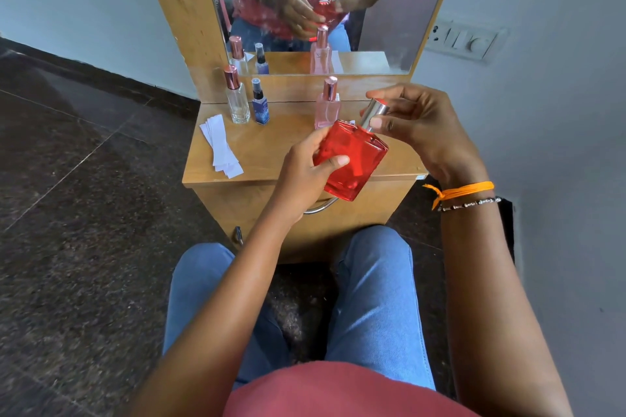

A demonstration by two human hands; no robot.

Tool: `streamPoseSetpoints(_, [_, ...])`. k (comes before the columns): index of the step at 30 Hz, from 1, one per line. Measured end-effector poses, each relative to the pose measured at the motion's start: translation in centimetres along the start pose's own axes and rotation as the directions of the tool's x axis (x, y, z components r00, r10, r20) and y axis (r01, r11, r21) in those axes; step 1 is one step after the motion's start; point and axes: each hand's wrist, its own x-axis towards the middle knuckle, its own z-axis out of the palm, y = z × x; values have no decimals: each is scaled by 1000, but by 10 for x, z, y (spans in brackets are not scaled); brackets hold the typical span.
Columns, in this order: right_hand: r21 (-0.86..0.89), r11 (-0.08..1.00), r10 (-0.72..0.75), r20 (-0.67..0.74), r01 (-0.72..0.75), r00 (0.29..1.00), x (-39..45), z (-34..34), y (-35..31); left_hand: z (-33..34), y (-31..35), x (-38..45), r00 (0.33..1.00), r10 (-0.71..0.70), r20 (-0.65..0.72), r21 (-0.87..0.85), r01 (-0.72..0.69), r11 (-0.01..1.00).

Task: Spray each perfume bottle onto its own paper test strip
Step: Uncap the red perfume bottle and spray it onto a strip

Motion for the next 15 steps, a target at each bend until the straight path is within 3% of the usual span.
streamPoseSetpoints(4, [-5, 999, 42, -146, -44, 988, -2, 5, 0, 7, -2, -2, 998, 43, -54, 49, -41, 998])
streamPoseSetpoints(7, [-363, 920, -23, -419, -145, 908, 1, 19, 6, 15, -4, -1, 990, 81, -113, 141, -64, 988])
streamPoseSetpoints(8, [-456, 876, -74, -452, -158, 889, 0, 23, 6, 16, -5, -1, 990, 77, -117, 152, -58, 987])
streamPoseSetpoints(9, [-480, 865, -88, -430, -145, 898, -1, 25, 7, 16, -5, 0, 991, 65, -113, 150, -48, 988])
streamPoseSetpoints(12, [-281, 947, 89, -228, -153, 970, -11, 17, 13, 13, -4, 1, 996, 2, -94, 25, 1, 1000])
streamPoseSetpoints(15, [-215, 960, 174, -55, -182, 983, -23, 9, 20, 9, -2, 2, 1000, -14, -25, -85, 12, 996])
